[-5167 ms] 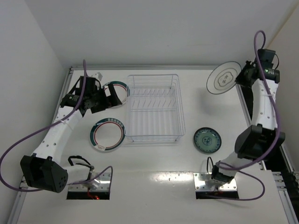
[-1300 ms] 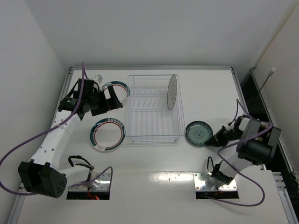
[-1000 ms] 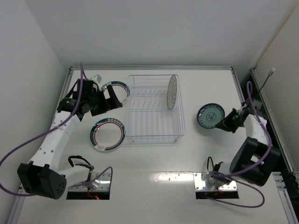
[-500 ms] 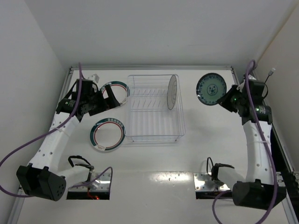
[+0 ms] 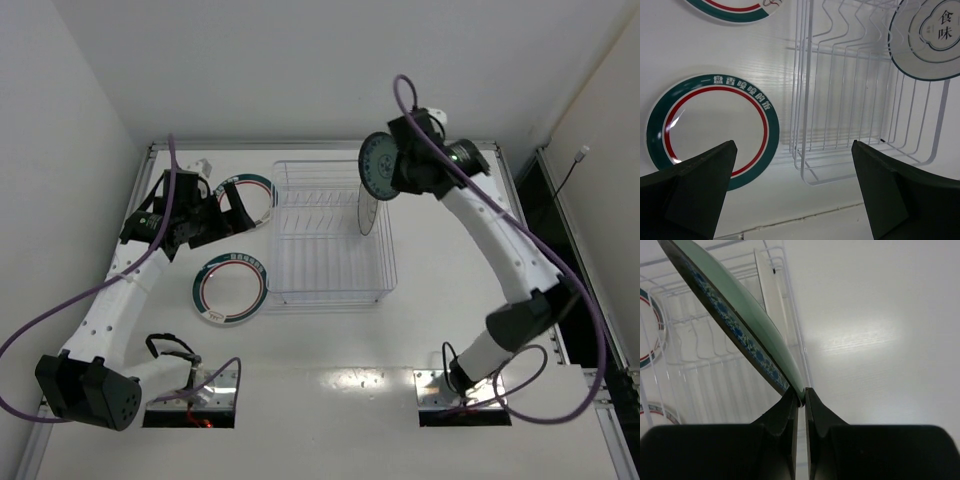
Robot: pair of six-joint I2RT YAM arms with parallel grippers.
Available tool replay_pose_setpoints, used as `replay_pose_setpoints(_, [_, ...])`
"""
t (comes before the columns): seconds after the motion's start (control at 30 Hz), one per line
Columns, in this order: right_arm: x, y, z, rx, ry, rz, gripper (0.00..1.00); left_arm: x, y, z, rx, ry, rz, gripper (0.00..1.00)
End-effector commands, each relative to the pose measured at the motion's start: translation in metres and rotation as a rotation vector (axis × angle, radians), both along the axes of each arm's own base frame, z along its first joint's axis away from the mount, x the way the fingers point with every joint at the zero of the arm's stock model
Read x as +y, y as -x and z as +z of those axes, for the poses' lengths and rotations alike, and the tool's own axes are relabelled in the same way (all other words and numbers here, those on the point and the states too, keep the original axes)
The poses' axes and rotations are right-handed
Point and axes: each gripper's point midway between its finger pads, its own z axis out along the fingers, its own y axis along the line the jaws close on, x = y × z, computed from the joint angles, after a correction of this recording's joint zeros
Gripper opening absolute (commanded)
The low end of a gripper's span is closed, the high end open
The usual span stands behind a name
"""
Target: Load the plates into the dish rack
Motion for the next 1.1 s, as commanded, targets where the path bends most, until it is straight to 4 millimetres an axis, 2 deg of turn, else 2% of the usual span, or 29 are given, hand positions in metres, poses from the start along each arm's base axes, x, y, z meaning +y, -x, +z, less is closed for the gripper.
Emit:
replay_pose_setpoints(0.0, [-0.015,-0.011,0.021,-0.029,0.185,-0.144,0.0,0.006,0.003,0.005,-0.012,-0.023,-0.007,1.0])
replay_pose_setpoints(0.03, [-0.008,-0.011,0.037,-0.042,0.195,-0.134,0.0,0.006,0.005,0.004,-0.003,-0.024,-0.007,1.0])
replay_pose_setpoints(0.07, [-0.001,-0.022,0.023,-0.004,0.241,-0.131,0.0,0.006,0.005,0.004,-0.006,-0.032,-0.014,1.0])
replay_pose_setpoints(0.13, [0.004,-0.026,0.032,0.002,0.275,-0.124,0.0,0.007,0.005,0.006,-0.008,-0.038,-0.021,1.0])
replay_pose_setpoints(0.17, [0.005,-0.031,0.024,0.017,0.308,-0.118,0.0,0.007,0.005,0.006,-0.008,-0.038,-0.021,1.0])
replay_pose_setpoints(0.37, [0.031,-0.034,-0.007,0.074,0.353,-0.066,0.0,0.008,0.009,0.003,-0.001,-0.046,-0.027,1.0])
replay_pose_setpoints(0.5, [0.032,-0.036,-0.027,0.108,0.363,-0.097,0.0,0.007,0.011,0.0,0.007,-0.047,-0.04,1.0])
replay_pose_setpoints(0.67, [0.046,-0.041,-0.058,0.148,0.376,-0.105,0.0,0.007,0.013,-0.002,0.013,-0.054,-0.047,1.0])
replay_pose_setpoints(0.77, [0.047,-0.041,-0.073,0.175,0.384,-0.123,0.0,0.008,0.015,-0.003,0.023,-0.056,-0.047,1.0])
replay_pose_setpoints(0.87, [0.047,-0.042,-0.097,0.215,0.416,-0.14,0.0,0.01,0.015,-0.001,0.01,-0.067,-0.047,1.0])
replay_pose_setpoints(0.97, [0.04,-0.042,-0.103,0.21,0.417,-0.189,0.0,0.01,0.016,-0.005,0.02,-0.068,-0.047,1.0])
replay_pose_setpoints(1.07, [0.033,-0.047,-0.099,0.172,0.413,-0.249,0.0,0.012,0.02,-0.008,0.03,-0.076,-0.041,1.0])
